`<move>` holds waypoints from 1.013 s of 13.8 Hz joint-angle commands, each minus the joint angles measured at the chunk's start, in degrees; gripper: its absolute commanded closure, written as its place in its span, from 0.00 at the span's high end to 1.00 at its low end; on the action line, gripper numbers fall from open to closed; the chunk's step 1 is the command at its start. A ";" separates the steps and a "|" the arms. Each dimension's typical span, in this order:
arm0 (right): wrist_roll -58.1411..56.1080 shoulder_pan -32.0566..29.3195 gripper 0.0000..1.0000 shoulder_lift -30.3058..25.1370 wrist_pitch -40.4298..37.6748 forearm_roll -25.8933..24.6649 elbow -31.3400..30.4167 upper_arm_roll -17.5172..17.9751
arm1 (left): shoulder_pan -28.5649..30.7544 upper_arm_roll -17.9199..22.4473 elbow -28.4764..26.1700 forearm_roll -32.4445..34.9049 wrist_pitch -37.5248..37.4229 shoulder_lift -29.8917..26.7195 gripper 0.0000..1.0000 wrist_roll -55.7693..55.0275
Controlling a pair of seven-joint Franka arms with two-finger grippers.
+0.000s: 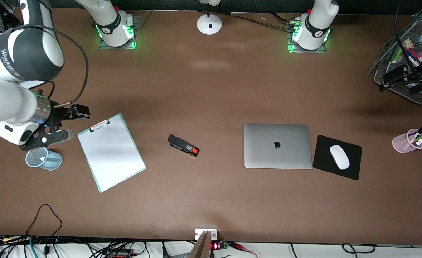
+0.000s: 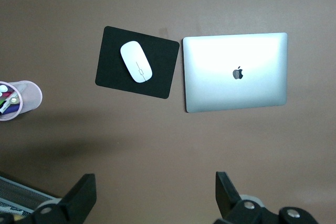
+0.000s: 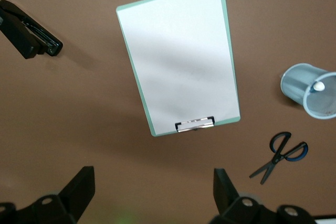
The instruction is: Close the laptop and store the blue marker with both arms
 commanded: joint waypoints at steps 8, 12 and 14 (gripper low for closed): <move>1.12 -1.46 1.00 -1.53 -1.26 -0.40 -0.20 -0.16 | -0.13 -0.17 1.90 1.18 -1.19 0.79 1.00 0.14; 7.69 -1.55 1.00 -3.98 -1.18 -0.13 -0.20 -0.95 | -0.13 -0.17 1.90 1.18 -1.27 0.71 1.00 0.05; 9.73 -1.64 1.00 -4.95 -1.26 -0.13 -0.20 -1.74 | -0.13 -0.17 1.90 1.18 -1.28 0.71 1.00 0.05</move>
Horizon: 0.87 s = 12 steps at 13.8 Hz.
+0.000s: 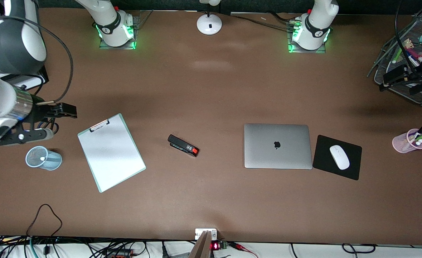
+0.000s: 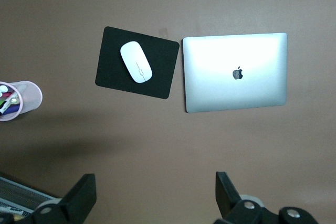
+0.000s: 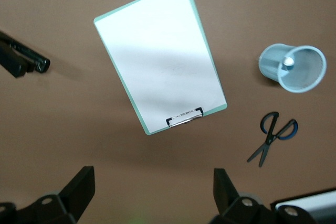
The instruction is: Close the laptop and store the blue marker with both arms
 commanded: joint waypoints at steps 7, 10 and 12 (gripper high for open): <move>8.51 0.06 1.00 -7.98 1.86 0.92 -5.05 -1.70 | -0.22 -0.23 1.93 1.18 -1.36 0.71 1.00 0.05; 8.60 -0.03 1.00 -13.24 6.77 0.92 -12.50 -1.79 | -0.13 -0.23 1.84 1.09 -1.36 0.71 1.00 0.14; 8.25 -0.90 1.00 -18.17 11.96 0.92 -19.89 -1.79 | -0.13 -0.14 1.84 1.18 -1.36 0.71 1.00 0.14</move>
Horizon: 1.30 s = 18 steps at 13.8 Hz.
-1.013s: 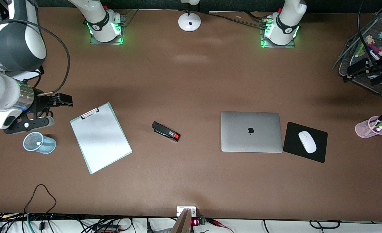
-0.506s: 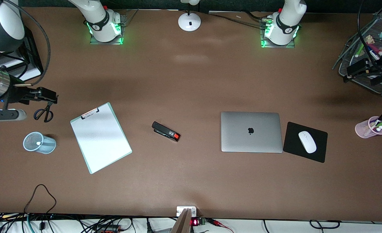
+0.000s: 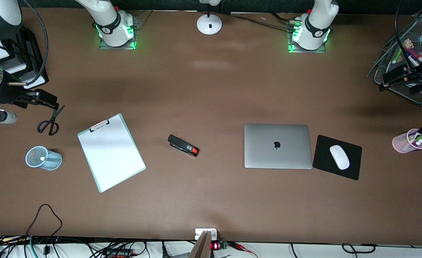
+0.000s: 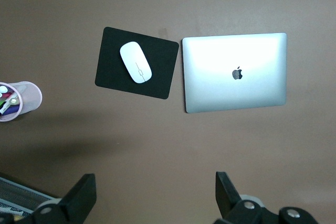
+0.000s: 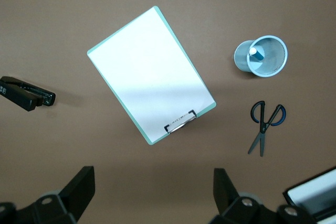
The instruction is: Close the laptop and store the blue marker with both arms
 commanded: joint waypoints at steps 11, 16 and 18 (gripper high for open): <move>-0.32 -1.45 1.00 -6.18 6.93 1.75 -7.80 -0.01 | -0.13 -0.03 1.79 1.18 -1.36 0.71 1.00 0.14; -0.50 -1.37 1.00 -6.18 6.57 1.66 -7.53 0.07 | -0.13 -0.12 1.79 1.18 -1.36 0.71 1.00 0.14; -2.68 -1.10 1.00 -6.26 6.84 1.57 -7.53 0.60 | -0.13 -0.12 1.79 1.18 -1.36 0.71 1.00 0.14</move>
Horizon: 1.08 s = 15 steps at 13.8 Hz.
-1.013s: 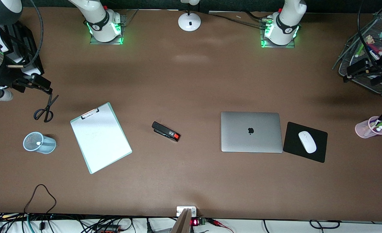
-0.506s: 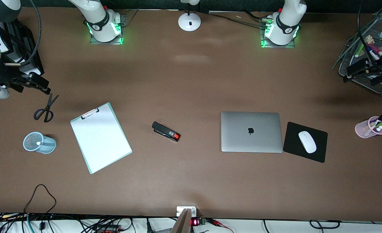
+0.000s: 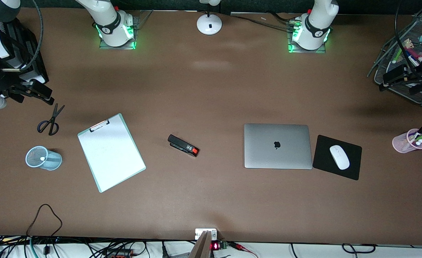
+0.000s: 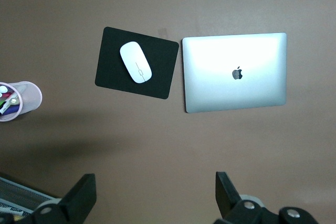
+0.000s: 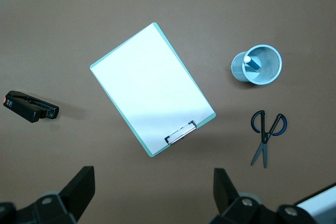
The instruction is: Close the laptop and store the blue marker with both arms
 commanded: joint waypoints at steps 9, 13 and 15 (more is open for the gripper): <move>-3.32 -0.89 1.00 0.46 -0.77 1.20 -0.49 0.85 | -0.13 -0.03 1.78 1.18 -1.34 0.71 1.00 0.14; -3.67 -1.42 1.00 0.38 -0.77 1.11 -0.49 0.85 | -0.13 -0.03 1.78 1.18 -1.34 0.71 1.00 0.14; -4.19 -1.50 1.00 0.29 -0.77 1.11 -0.49 0.85 | -0.13 -0.03 1.78 1.18 -1.34 0.71 1.00 0.14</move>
